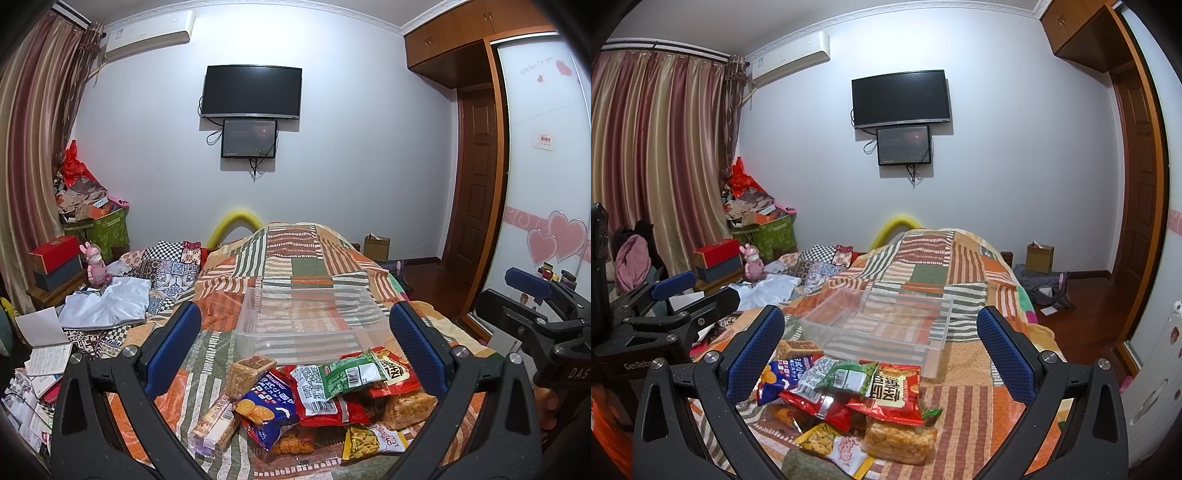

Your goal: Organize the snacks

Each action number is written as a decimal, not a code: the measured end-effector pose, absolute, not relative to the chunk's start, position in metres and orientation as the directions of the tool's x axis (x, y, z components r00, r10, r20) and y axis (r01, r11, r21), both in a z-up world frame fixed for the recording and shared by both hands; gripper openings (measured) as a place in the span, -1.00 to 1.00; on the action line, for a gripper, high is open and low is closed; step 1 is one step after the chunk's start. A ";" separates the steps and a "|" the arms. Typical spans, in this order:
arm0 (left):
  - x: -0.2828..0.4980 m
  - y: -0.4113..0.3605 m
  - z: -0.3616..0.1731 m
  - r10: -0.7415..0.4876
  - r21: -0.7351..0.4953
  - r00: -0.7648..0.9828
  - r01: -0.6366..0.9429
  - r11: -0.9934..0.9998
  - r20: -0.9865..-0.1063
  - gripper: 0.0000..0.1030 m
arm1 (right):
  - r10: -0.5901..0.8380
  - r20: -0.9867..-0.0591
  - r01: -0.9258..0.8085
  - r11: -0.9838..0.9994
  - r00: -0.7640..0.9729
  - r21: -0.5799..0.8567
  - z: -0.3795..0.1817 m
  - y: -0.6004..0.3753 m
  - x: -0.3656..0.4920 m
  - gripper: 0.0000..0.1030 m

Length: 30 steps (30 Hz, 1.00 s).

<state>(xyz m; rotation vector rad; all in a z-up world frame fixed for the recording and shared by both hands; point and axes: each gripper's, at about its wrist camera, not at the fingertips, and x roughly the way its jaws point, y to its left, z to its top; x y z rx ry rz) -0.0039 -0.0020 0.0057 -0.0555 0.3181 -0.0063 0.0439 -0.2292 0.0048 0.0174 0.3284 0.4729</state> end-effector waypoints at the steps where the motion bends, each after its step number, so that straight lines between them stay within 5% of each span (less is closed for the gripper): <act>1: -0.004 -0.002 0.006 -0.014 -0.055 0.950 -0.003 0.998 -0.312 1.00 | 0.450 -0.307 -0.445 0.891 0.839 0.092 0.005 -0.229 0.044 1.00; 19: 0.000 -0.003 0.003 -0.017 -0.055 0.946 -0.001 0.998 -0.324 1.00 | 0.455 -0.317 -0.447 0.889 0.833 0.101 0.002 -0.228 0.048 1.00; 30: 0.024 0.004 -0.032 -0.012 -0.058 0.907 -0.014 0.998 -0.421 1.00 | 0.438 -0.410 -0.426 0.896 0.800 0.127 -0.027 -0.227 0.069 1.00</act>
